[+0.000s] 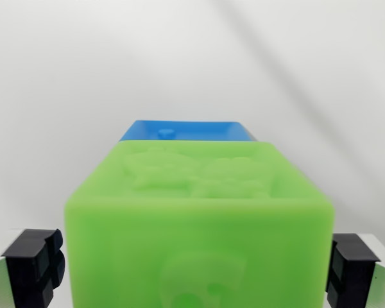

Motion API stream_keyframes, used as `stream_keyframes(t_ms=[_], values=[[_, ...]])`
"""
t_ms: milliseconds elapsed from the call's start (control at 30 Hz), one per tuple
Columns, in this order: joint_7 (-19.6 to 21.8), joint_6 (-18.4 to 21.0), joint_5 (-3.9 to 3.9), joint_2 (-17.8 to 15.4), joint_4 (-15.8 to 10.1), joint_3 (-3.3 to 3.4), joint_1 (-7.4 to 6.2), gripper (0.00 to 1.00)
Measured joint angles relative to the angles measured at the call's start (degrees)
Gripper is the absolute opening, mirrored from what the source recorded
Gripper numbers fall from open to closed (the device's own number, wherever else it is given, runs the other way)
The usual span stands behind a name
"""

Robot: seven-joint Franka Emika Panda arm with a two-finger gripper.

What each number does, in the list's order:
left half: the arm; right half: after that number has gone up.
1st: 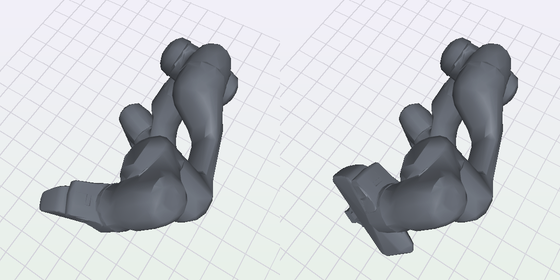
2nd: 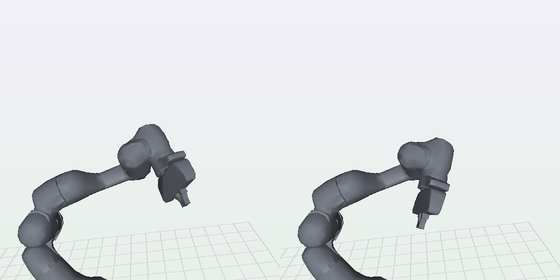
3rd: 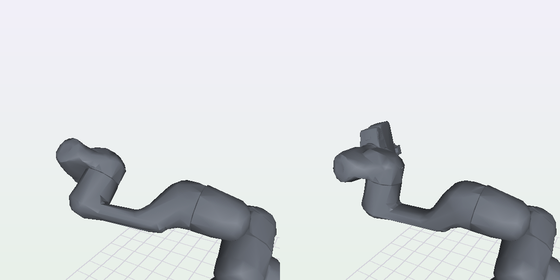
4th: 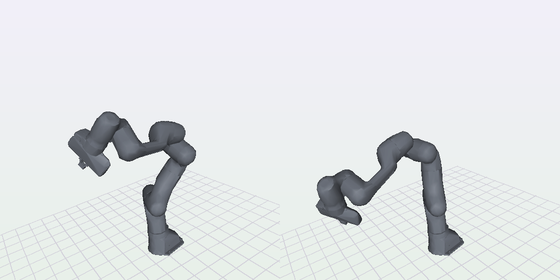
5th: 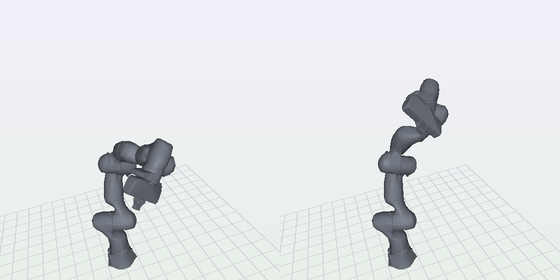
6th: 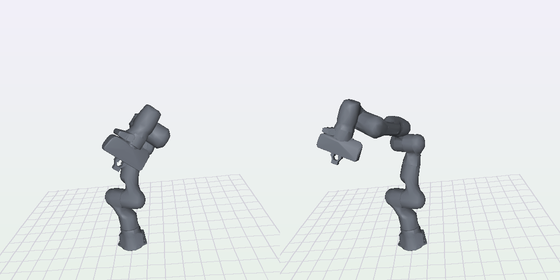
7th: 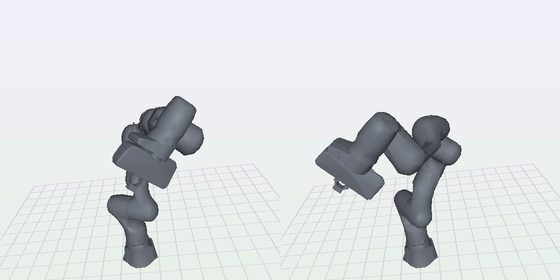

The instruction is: Stack cube

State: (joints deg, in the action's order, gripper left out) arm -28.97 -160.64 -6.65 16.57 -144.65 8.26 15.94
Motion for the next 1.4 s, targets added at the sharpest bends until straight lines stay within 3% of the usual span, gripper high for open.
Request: stream_keyframes(t_ms=[400, 600, 933, 1400], values=[[0.03, 0.12, 0.02, -0.11, -0.02, 0.03, -0.04, 1.0], [0.32, 1.1, 0.41, -1.4, -0.17, 0.36, -0.26, 1.0], [1.44, 4.3, 2.08, -5.14, -0.58, 1.2, -0.75, 1.0], [3.83, 11.74, 5.4, -13.05, -0.77, 1.82, -0.87, 1.0]])
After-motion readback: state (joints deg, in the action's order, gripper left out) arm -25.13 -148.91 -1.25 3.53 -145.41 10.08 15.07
